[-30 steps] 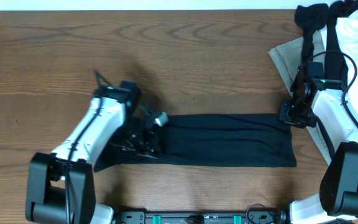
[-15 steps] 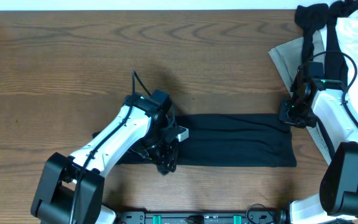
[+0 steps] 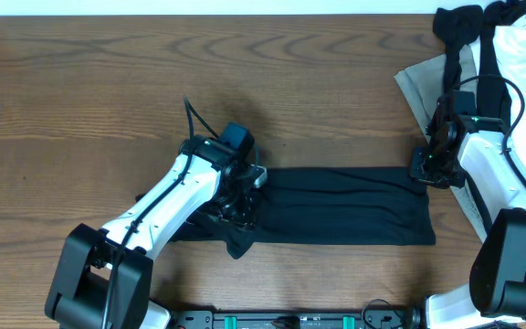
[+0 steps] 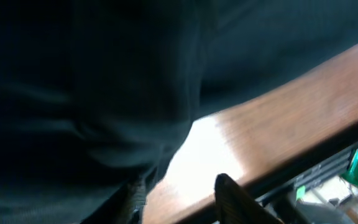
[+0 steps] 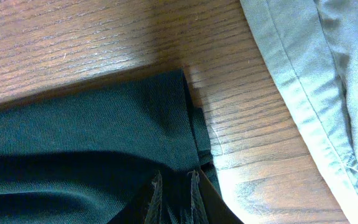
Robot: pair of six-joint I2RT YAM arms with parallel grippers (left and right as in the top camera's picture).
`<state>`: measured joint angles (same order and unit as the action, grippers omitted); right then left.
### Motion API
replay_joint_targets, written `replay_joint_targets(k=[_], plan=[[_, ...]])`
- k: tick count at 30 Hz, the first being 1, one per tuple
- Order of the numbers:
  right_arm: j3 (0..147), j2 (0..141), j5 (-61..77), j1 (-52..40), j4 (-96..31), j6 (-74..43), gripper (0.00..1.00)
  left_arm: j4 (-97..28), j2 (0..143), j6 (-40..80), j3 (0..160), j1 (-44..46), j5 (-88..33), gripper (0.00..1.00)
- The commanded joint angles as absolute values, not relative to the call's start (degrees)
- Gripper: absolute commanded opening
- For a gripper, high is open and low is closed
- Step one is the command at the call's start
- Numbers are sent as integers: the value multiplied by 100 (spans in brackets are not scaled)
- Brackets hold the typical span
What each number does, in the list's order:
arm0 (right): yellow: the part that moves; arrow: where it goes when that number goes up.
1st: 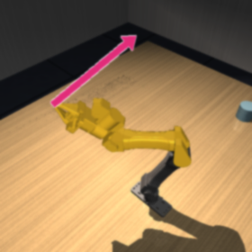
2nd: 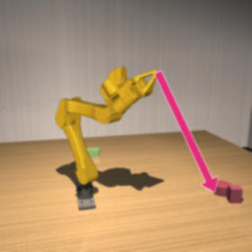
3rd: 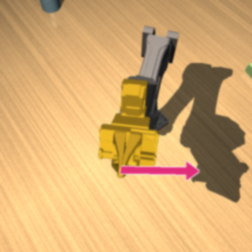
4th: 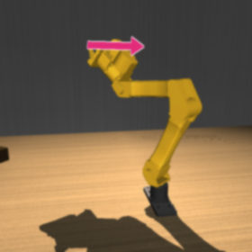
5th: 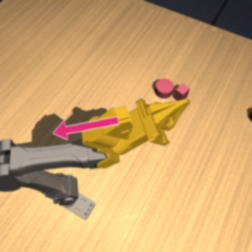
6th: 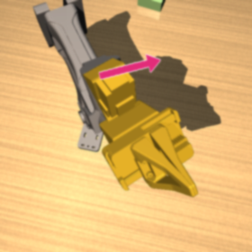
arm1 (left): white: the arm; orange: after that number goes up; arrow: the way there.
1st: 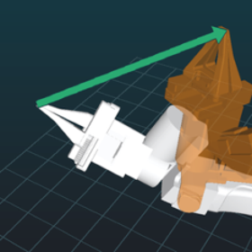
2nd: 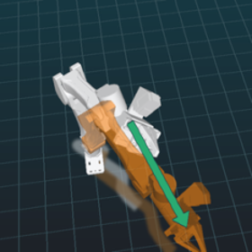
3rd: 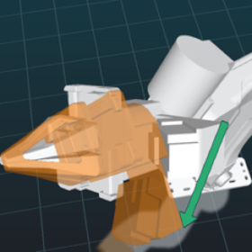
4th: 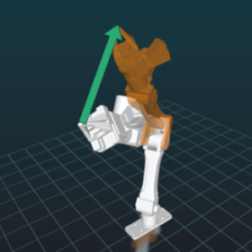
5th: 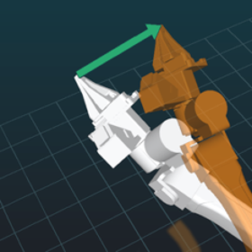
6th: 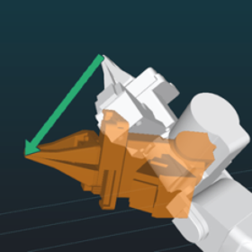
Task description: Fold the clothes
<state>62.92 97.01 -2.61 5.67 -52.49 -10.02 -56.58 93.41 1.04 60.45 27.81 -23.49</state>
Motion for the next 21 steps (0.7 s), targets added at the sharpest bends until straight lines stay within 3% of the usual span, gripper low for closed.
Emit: replay_joint_targets(k=[1, 3, 12, 21], plan=[[6276, 9714, -320, 602, -5249, -1024, 16, -5520, 9236, 373, 6023, 2773, -2241, 50], [6276, 9714, -320, 604, -5249, -1024, 16, -5317, 9238, 357, 6023, 2773, -2220, 55], [6276, 9714, -320, 602, -5249, -1024, 16, -4313, 9249, 670, 6023, 2773, -2091, 56], [6276, 9714, -320, 598, -5249, -1024, 16, -4313, 9378, 845, 6020, 2773, -2088, 56]])
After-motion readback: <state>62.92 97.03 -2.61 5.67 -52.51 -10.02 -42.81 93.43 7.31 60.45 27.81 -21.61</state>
